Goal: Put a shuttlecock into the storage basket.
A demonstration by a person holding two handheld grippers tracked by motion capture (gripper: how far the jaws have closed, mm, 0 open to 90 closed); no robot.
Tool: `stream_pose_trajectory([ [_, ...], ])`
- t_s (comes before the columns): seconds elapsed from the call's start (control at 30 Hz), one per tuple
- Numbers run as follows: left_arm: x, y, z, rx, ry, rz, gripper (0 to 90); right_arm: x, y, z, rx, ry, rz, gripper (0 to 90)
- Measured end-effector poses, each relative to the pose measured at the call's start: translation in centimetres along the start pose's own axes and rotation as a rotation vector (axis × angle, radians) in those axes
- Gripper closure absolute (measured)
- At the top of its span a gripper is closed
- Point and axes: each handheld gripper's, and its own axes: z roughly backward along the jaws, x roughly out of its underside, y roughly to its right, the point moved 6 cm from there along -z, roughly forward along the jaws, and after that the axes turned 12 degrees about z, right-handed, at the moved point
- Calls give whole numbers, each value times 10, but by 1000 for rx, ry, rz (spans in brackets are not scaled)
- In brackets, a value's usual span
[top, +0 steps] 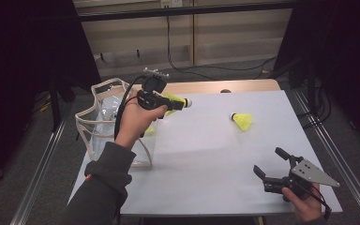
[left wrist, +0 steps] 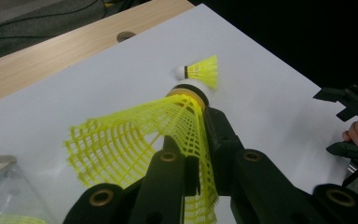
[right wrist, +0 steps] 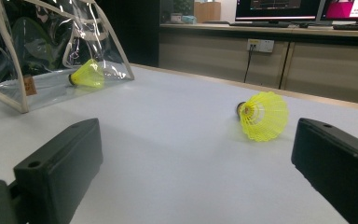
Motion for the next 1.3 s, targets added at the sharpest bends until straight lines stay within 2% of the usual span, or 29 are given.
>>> stream_pose_trajectory([
  [1.03,-13,-9,21,-36,-3,15,856,0,0,0,-2,0,2,17],
  [1.3,-18,-11,29,-43,11,16,855,0,0,0,-1,-1,1,17],
])
